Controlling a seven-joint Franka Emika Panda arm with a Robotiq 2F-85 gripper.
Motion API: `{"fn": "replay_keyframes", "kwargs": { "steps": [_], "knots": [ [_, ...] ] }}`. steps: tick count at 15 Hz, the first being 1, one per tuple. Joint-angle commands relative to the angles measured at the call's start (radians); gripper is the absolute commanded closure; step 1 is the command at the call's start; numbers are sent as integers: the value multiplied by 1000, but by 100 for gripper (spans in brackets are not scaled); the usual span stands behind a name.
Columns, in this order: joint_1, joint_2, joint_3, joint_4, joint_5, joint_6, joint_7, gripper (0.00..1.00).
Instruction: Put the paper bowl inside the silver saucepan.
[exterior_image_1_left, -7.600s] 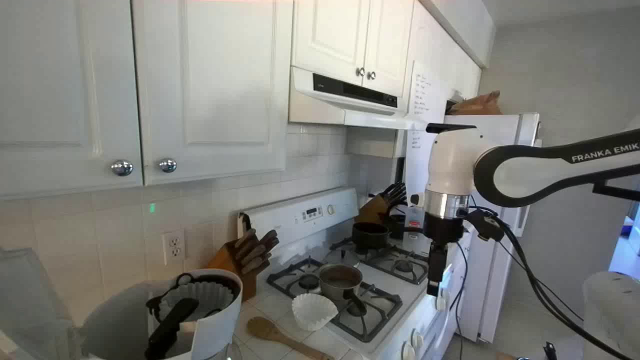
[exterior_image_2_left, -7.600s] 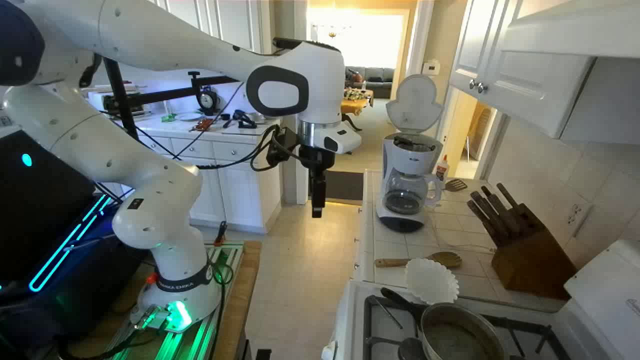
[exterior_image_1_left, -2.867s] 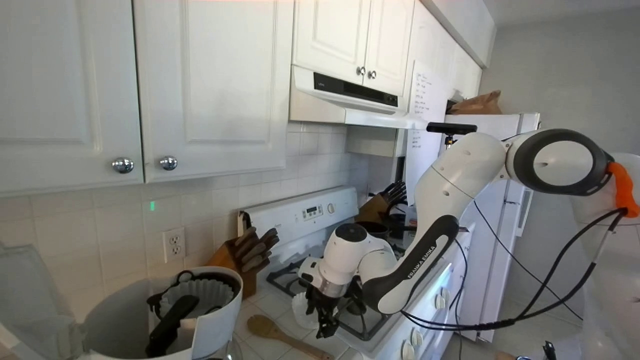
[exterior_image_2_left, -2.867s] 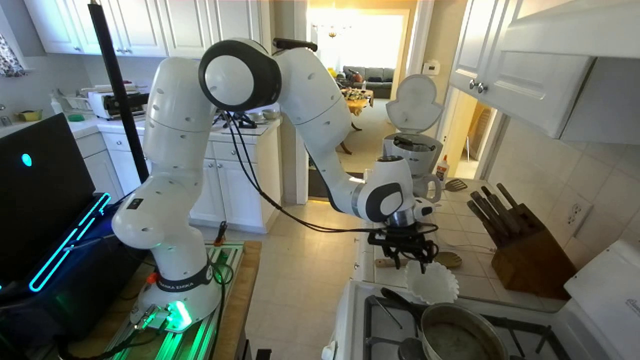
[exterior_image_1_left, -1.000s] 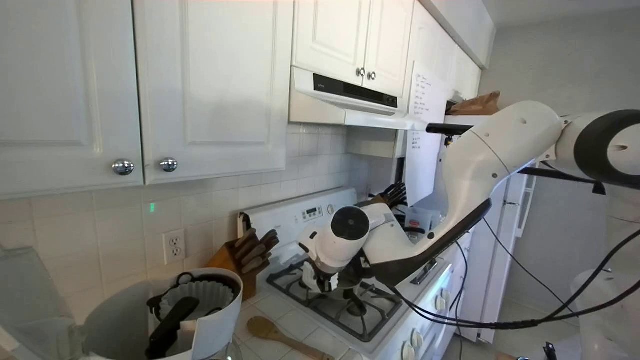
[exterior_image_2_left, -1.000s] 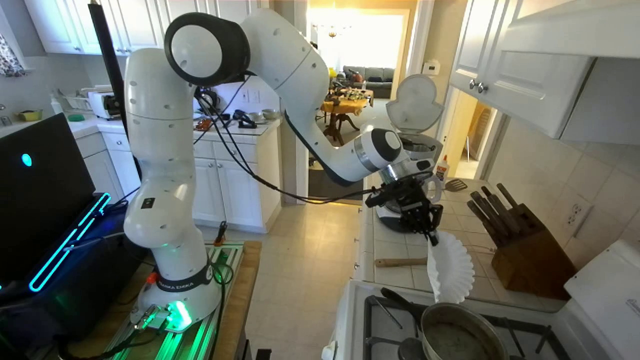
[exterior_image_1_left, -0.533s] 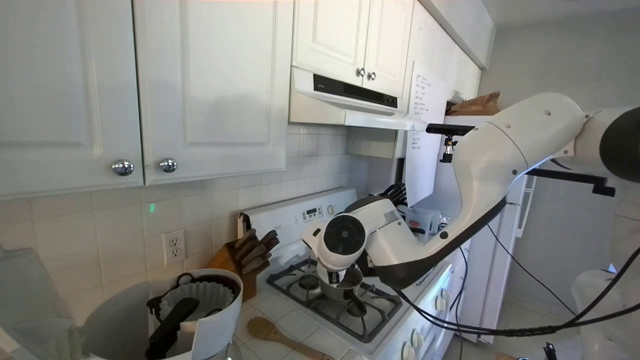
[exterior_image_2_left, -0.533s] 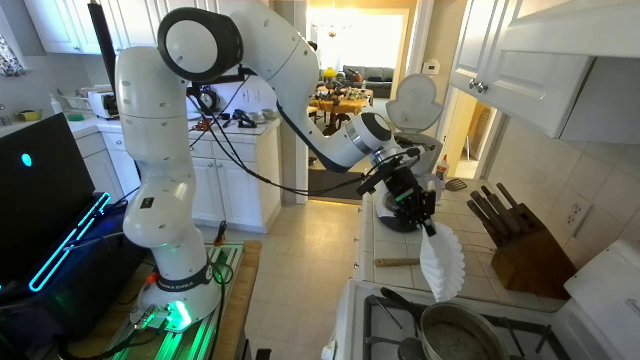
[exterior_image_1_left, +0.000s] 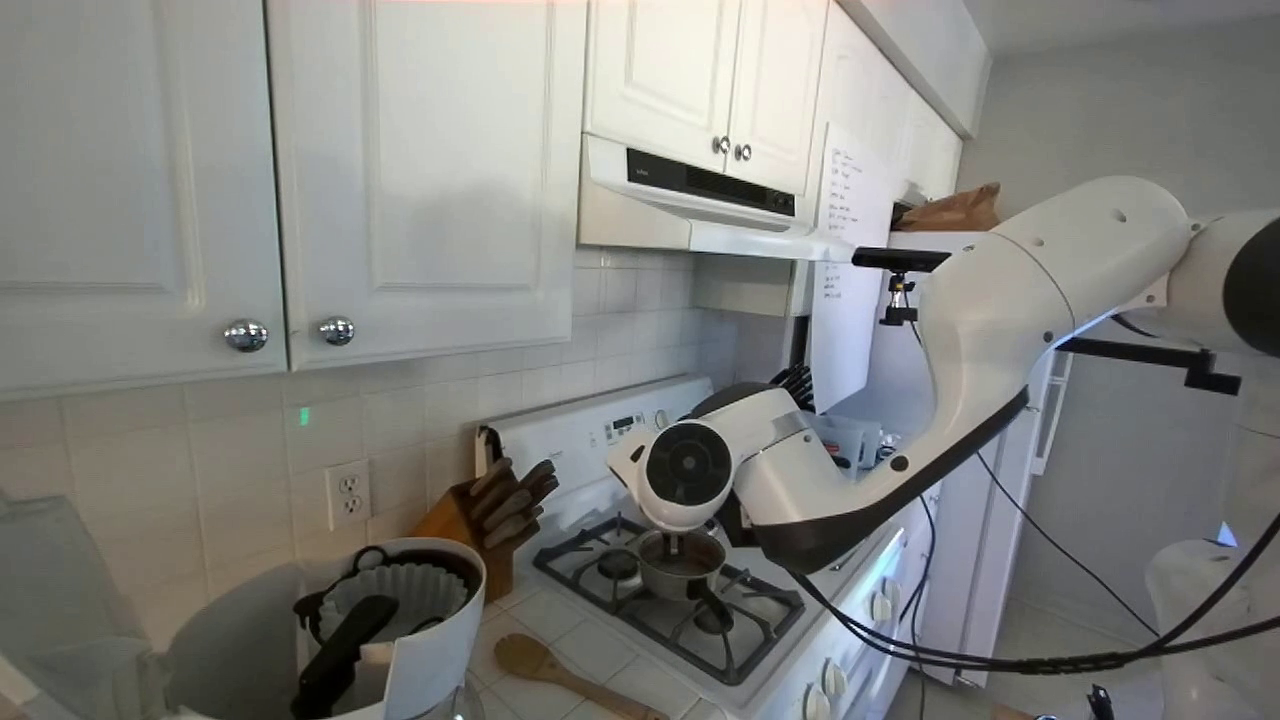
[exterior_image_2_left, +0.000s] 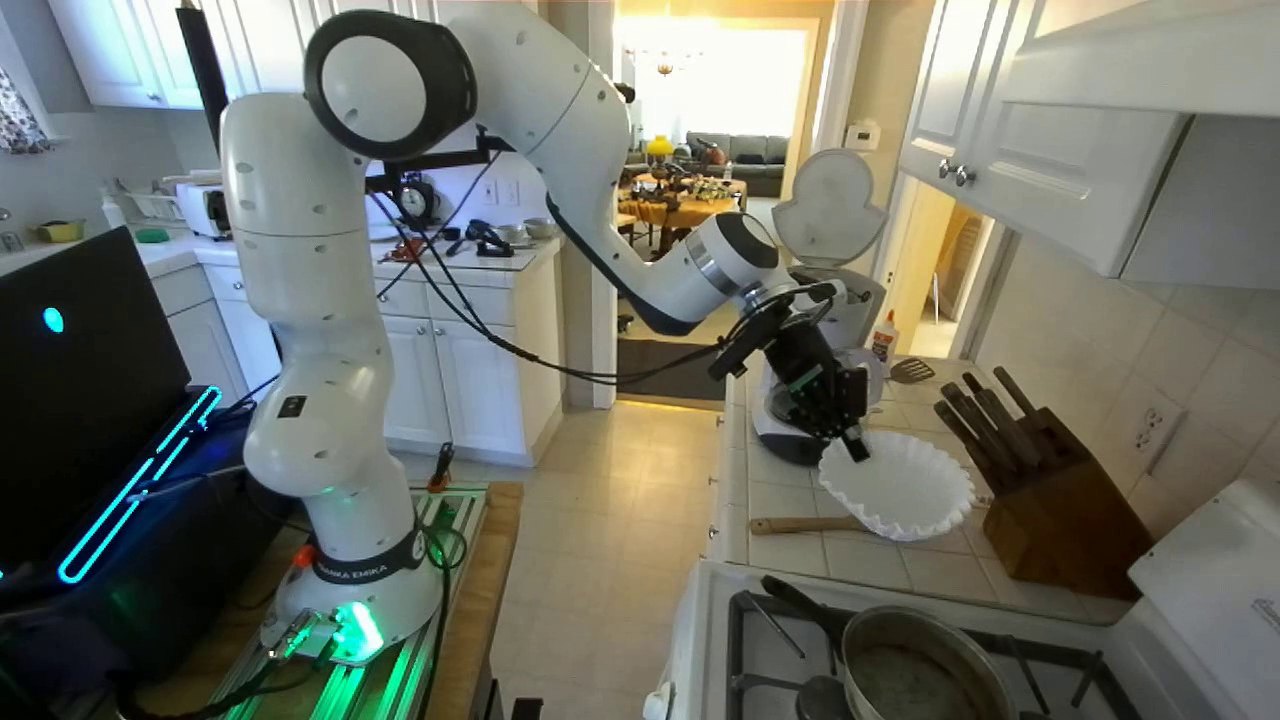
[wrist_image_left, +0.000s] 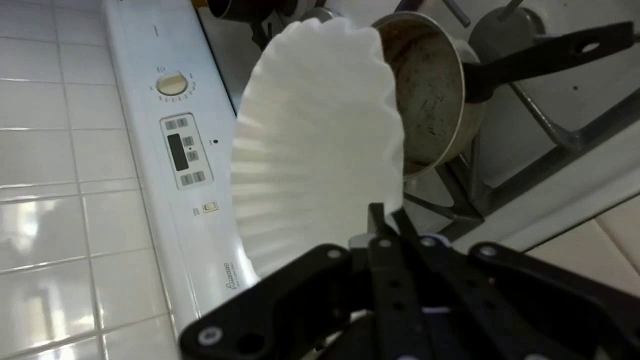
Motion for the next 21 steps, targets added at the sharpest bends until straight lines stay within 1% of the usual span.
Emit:
{"fn": "replay_keyframes", "kwargs": {
  "steps": [1, 5, 8, 9, 11, 15, 17, 19, 21],
  "knots": [
    [-49, -21, 3, -28, 21, -20, 20, 100],
    [-109, -1, -25, -41, 48, -17, 23, 100],
    [-151, 22, -45, -48, 53, 25, 30, 100],
    [-162, 26, -52, -54, 50, 56, 34, 100],
    [-186, 40, -66, -58, 39, 154, 49, 100],
    [-226, 66, -93, -51, 15, 407, 50, 100],
    [-237, 80, -106, -46, 22, 503, 39, 100],
    [-246, 92, -117, -41, 33, 570, 18, 100],
    [-251, 101, -123, -42, 71, 585, -24, 100]
  ]
}}
